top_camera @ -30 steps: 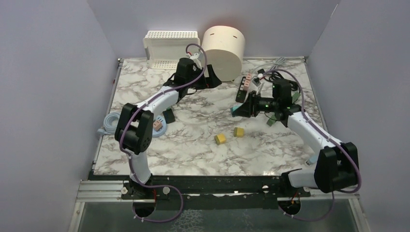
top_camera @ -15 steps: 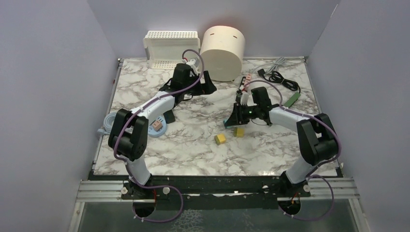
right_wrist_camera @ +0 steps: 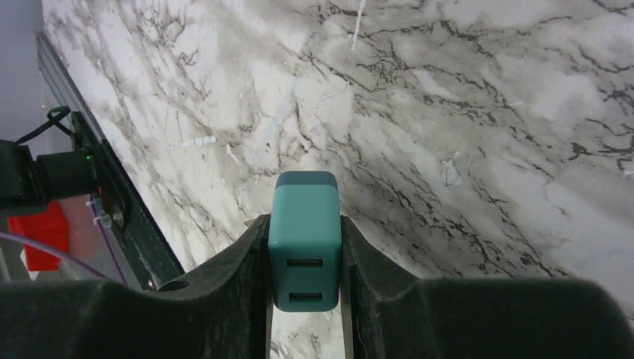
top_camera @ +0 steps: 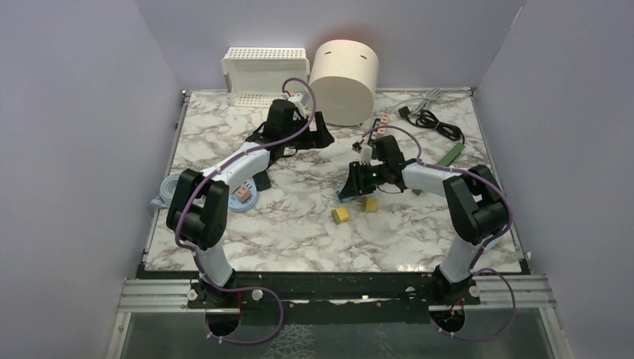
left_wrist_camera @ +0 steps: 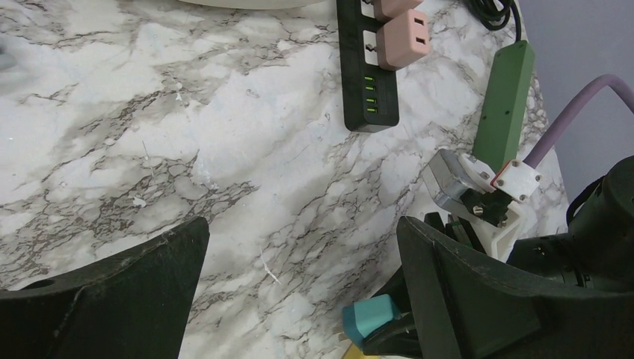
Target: Pull the plug off the socket
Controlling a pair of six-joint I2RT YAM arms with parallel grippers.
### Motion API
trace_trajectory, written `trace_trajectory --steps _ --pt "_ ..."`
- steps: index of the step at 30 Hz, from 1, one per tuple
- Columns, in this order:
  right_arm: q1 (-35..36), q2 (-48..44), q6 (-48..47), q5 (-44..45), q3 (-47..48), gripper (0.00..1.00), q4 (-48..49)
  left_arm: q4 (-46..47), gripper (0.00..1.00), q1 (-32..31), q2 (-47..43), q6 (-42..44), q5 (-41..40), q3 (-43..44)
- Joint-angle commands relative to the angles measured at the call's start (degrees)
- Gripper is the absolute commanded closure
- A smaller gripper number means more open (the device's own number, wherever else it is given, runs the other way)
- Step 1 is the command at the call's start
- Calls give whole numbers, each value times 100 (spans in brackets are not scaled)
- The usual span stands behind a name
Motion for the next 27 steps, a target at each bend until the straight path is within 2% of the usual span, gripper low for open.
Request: trace_trajectory --steps 1,14,20,22,27 --pt "82 167 -106 245 241 70 -3 -48 1 44 -209 95 77 8" --pt "181 81 -620 1005 356 48 -498 -164 1 89 -184 126 181 110" --pt "182 -214 -704 1613 321 44 -558 -201 1 98 -174 128 204 168" --pt "178 -334 -616 1775 366 39 -507 -237 1 104 -187 150 201 191" --pt "135 -374 -690 1802 1071 38 -789 -288 1 113 -205 179 202 227"
